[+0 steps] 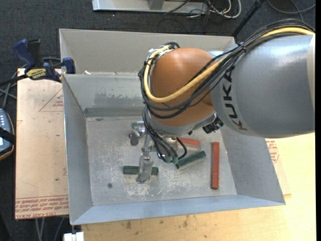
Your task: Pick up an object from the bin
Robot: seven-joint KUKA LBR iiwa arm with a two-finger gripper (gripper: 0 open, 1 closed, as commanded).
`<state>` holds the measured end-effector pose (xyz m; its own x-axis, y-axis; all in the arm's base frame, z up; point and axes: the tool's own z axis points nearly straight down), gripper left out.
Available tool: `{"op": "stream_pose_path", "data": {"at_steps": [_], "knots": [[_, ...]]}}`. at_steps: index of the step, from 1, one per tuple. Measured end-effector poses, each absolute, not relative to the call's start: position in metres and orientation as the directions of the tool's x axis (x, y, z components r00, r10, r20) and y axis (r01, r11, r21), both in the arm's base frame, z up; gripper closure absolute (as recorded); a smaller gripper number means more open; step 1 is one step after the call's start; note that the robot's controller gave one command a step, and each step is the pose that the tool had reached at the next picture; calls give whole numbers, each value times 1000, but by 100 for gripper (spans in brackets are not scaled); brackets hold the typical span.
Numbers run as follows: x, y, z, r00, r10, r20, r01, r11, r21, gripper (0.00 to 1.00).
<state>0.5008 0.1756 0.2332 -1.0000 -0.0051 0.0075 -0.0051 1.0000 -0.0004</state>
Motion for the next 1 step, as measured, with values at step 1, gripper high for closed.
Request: {"op": "stream_pose_path", "data": {"at_steps": [1], "knots": [[503, 174, 237, -1000, 0, 0, 0, 1000, 1, 0]]}}
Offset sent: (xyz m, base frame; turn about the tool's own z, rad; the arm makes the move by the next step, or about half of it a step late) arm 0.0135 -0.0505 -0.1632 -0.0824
